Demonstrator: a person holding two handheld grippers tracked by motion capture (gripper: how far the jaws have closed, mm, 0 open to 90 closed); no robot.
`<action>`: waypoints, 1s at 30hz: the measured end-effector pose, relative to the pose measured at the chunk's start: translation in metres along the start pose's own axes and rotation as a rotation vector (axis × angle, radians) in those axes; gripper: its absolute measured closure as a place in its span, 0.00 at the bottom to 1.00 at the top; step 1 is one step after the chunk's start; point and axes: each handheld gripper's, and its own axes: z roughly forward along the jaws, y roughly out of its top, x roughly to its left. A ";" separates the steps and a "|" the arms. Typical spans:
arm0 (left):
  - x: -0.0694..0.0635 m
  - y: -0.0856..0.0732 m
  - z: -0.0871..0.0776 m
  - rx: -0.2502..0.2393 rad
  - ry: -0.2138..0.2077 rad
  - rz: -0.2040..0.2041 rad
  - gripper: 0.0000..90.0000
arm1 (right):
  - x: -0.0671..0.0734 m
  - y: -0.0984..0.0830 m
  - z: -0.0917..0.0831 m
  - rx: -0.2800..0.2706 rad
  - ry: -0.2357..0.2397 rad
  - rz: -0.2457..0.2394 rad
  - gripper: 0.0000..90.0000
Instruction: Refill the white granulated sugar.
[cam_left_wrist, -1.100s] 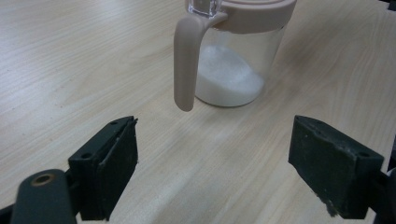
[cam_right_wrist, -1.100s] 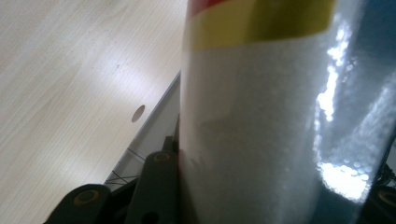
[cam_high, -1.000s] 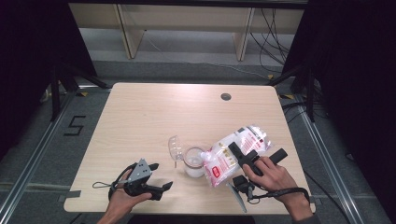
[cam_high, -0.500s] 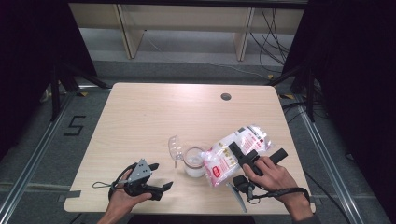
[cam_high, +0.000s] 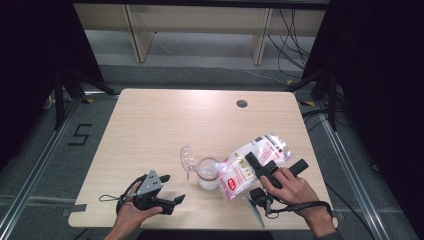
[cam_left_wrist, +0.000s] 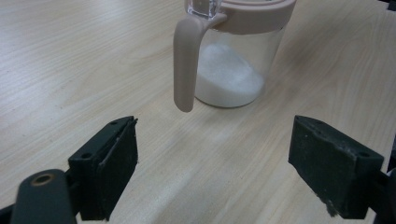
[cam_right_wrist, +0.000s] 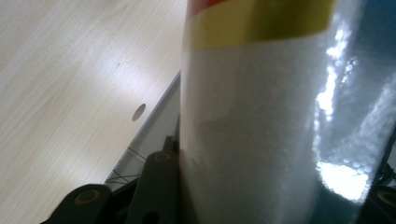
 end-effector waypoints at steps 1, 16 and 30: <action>0.000 0.000 0.000 0.001 0.000 0.002 0.17 | 0.000 0.000 0.000 0.000 0.000 -0.004 0.79; -0.002 0.000 0.000 0.021 0.011 -0.014 0.17 | 0.000 -0.001 0.001 0.010 -0.004 -0.020 0.79; 0.000 0.000 0.000 0.013 0.007 0.004 0.17 | 0.000 0.001 0.002 0.001 0.002 -0.038 0.79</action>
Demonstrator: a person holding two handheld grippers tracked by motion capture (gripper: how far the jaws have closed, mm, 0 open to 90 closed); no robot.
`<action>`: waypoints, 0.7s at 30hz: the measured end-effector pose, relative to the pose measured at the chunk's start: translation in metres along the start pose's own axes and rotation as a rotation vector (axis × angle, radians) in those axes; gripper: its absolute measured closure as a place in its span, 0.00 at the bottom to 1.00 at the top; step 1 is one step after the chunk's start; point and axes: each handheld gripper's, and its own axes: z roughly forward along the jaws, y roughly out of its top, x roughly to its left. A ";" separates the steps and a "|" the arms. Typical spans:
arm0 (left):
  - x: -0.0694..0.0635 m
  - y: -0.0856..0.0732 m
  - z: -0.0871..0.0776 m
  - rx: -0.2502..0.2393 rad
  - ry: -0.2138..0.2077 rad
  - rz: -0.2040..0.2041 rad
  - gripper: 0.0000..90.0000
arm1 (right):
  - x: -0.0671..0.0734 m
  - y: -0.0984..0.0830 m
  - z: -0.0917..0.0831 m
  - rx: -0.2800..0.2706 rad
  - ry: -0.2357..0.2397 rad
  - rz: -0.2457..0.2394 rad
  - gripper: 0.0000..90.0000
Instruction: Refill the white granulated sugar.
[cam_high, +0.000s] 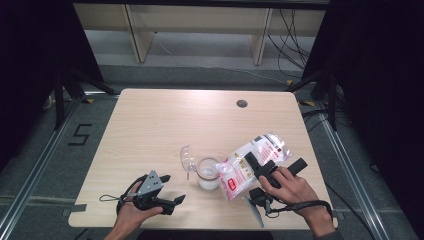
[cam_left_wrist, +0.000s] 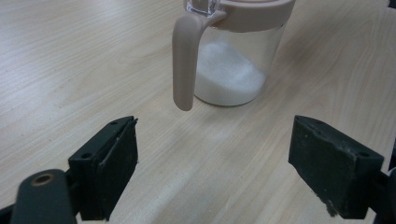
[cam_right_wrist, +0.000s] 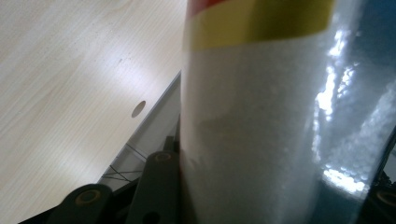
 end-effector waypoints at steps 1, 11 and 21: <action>-0.001 -0.001 0.000 0.002 0.000 -0.020 0.17 | 0.000 0.000 0.000 0.004 0.004 -0.010 0.79; 0.000 0.000 0.000 -0.002 -0.005 -0.016 0.17 | 0.000 0.000 0.000 0.001 0.006 -0.007 0.80; -0.001 0.000 0.000 0.002 0.000 -0.014 0.17 | -0.001 0.001 -0.001 0.000 0.005 -0.005 0.80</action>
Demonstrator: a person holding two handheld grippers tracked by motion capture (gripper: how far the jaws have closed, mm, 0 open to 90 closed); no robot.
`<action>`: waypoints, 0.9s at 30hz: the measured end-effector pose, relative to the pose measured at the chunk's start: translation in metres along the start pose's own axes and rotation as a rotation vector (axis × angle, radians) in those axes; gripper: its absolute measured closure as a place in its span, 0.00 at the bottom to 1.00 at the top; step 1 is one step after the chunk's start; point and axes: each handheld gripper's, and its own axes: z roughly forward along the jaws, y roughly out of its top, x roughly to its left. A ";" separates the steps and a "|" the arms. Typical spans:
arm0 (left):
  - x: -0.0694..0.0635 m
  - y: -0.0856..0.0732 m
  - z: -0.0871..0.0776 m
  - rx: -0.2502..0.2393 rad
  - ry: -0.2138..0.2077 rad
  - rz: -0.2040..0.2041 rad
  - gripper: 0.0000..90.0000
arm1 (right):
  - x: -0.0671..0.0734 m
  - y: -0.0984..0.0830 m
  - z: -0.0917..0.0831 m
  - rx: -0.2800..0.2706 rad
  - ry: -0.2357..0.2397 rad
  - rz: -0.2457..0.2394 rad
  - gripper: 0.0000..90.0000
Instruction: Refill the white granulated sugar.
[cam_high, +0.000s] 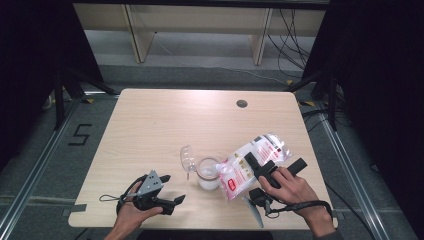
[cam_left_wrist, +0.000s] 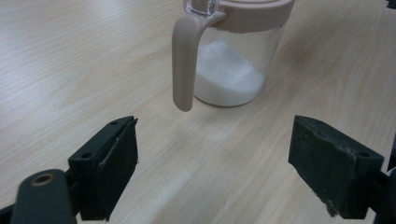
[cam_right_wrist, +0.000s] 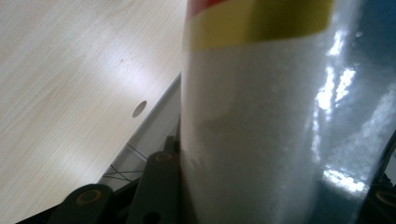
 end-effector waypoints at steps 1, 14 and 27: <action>-0.001 0.000 0.000 0.000 -0.001 -0.007 0.17 | -0.001 0.000 0.000 0.000 0.014 -0.001 0.80; 0.000 0.000 0.000 -0.008 -0.005 -0.008 0.17 | 0.000 0.000 0.000 -0.011 0.015 0.004 0.81; 0.000 0.000 0.000 -0.006 -0.006 -0.007 0.17 | 0.001 -0.001 0.000 -0.010 0.006 0.016 0.82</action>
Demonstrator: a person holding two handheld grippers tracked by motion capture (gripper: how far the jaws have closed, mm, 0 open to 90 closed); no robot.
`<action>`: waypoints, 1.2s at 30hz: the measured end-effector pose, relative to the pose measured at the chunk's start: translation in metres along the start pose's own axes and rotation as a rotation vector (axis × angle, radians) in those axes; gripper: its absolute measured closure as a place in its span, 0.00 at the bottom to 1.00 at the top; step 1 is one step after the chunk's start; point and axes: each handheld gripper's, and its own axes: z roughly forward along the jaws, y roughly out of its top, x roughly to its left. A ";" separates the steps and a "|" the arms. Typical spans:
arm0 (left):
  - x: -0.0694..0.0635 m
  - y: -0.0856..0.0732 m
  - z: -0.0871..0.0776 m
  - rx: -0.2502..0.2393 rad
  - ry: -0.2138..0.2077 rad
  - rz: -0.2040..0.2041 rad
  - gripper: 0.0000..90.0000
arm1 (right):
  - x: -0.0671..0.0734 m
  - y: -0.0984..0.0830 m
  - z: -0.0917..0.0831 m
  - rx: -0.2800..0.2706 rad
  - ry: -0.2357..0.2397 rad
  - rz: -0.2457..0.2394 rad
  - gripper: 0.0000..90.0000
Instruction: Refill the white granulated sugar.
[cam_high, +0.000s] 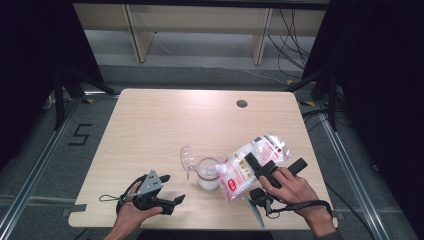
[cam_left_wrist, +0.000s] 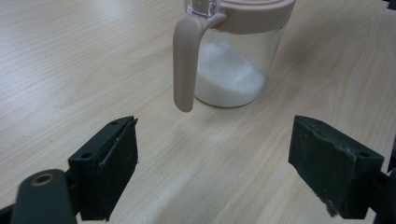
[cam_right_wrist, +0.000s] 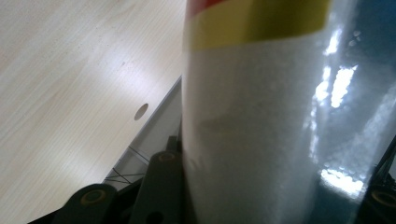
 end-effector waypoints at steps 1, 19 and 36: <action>0.000 0.000 0.000 0.000 -0.001 0.000 0.17 | 0.000 0.000 0.000 0.000 0.001 0.000 0.82; 0.002 0.001 0.000 -0.001 0.000 0.027 0.17 | -0.001 -0.001 -0.001 -0.006 -0.002 0.015 0.83; 0.000 0.000 0.000 0.000 0.001 0.005 0.17 | -0.001 -0.001 -0.001 -0.003 -0.003 0.012 0.83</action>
